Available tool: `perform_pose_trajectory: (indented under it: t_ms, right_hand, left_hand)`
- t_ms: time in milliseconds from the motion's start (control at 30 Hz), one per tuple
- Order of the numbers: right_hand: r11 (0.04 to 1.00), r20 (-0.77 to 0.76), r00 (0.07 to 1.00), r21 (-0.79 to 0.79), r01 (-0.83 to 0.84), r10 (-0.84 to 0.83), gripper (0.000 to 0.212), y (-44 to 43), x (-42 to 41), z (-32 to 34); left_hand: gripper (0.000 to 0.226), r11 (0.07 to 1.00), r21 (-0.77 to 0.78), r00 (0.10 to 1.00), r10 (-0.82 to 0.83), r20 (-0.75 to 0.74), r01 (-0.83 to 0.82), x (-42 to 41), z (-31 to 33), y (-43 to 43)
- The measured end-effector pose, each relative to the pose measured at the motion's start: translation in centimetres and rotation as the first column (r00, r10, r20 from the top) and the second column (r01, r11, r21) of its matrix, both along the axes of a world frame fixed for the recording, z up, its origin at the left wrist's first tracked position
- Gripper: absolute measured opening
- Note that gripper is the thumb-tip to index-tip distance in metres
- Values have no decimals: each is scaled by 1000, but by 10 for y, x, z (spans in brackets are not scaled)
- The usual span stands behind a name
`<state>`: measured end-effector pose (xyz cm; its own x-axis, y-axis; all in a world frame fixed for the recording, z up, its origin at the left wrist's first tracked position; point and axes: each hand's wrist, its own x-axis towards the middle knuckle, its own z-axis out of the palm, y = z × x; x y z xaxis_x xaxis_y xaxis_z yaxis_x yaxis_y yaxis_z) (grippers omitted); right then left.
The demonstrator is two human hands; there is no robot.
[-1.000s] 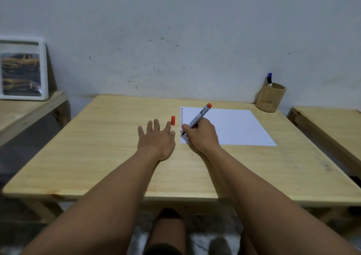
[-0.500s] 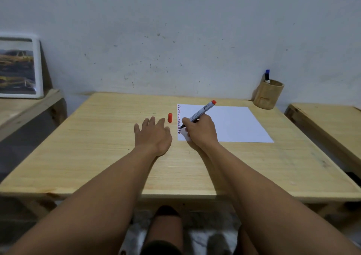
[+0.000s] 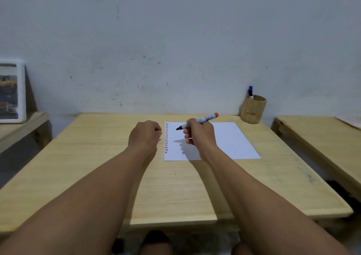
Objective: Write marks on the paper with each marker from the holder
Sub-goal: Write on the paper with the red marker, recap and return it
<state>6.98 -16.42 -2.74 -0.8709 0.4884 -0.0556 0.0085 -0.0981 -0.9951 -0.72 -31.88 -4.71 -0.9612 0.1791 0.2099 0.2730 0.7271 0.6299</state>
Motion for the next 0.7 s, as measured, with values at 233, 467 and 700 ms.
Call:
perform_pose_trajectory:
  t_ms: [233,467,700]
  right_hand:
    - [985,-79,994,-161,58,-71,17,15,7,21]
    - [967,-146,981,-240,89,-127,16,28,18,49]
    - [967,-165,978,-240,83,-125,15,42,29,59]
  left_hand:
    - [14,864,495,992,33,123,-90,10,39,27]
    - [14,771,634,981,-77,180,-56,19,58,50]
    - [12,732,681,960,-205,191,21,36,77,72]
